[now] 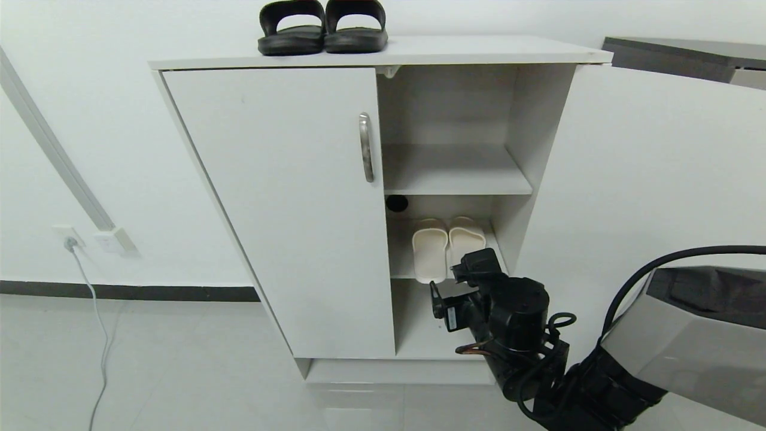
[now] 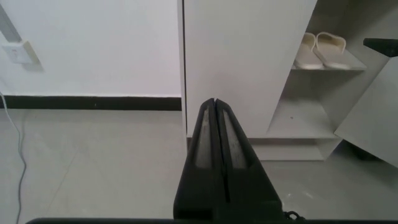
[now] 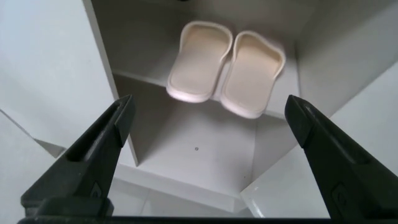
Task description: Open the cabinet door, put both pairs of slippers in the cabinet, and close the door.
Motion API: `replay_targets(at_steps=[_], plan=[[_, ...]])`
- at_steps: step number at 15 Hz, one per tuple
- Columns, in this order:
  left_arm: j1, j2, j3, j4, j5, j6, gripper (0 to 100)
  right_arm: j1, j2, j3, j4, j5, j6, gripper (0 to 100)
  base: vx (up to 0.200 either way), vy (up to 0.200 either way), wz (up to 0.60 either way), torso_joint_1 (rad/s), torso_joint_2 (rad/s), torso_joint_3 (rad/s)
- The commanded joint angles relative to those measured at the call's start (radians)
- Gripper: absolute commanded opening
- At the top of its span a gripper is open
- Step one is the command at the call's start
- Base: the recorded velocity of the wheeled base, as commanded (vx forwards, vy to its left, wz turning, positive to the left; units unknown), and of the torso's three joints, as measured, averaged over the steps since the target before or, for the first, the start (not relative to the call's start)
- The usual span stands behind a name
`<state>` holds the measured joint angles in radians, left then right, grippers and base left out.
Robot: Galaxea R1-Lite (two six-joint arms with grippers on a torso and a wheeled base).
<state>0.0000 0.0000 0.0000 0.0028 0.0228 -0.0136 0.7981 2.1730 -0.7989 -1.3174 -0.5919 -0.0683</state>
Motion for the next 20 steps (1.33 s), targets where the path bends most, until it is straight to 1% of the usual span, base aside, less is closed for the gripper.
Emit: replay_targets(at_steps=[1,4,7,9,11,20], plan=[[0.000,0.002,0.000,-0.001,0.000,0.000,0,-0.002,0.002,0.000,0.000,0.000,-0.001,100,0.000,0.000,0.00,0.002,0.00,0.203],[0.000,0.002,0.000,0.000,0.002,0.004,0,-0.002,0.001,0.000,0.000,0.000,-0.001,100,0.000,0.000,0.00,-0.002,0.00,0.144],[0.000,0.002,0.000,0.000,0.003,0.006,0,-0.003,0.001,0.000,0.000,0.000,-0.002,100,0.000,0.000,0.00,0.000,0.00,0.000],[0.000,0.002,0.000,-0.001,0.003,-0.002,0,-0.002,0.001,0.001,-0.008,0.001,-0.002,100,0.000,0.000,0.00,0.000,0.00,0.000],[0.000,0.002,0.000,-0.001,0.003,-0.002,0,-0.002,0.001,0.001,-0.013,0.000,-0.002,100,0.000,0.000,0.00,0.000,0.00,0.000],[0.000,0.002,0.000,-0.001,0.003,-0.002,0,-0.002,0.001,0.007,-0.028,0.001,-0.004,100,0.000,0.200,0.00,0.005,0.00,0.004]])
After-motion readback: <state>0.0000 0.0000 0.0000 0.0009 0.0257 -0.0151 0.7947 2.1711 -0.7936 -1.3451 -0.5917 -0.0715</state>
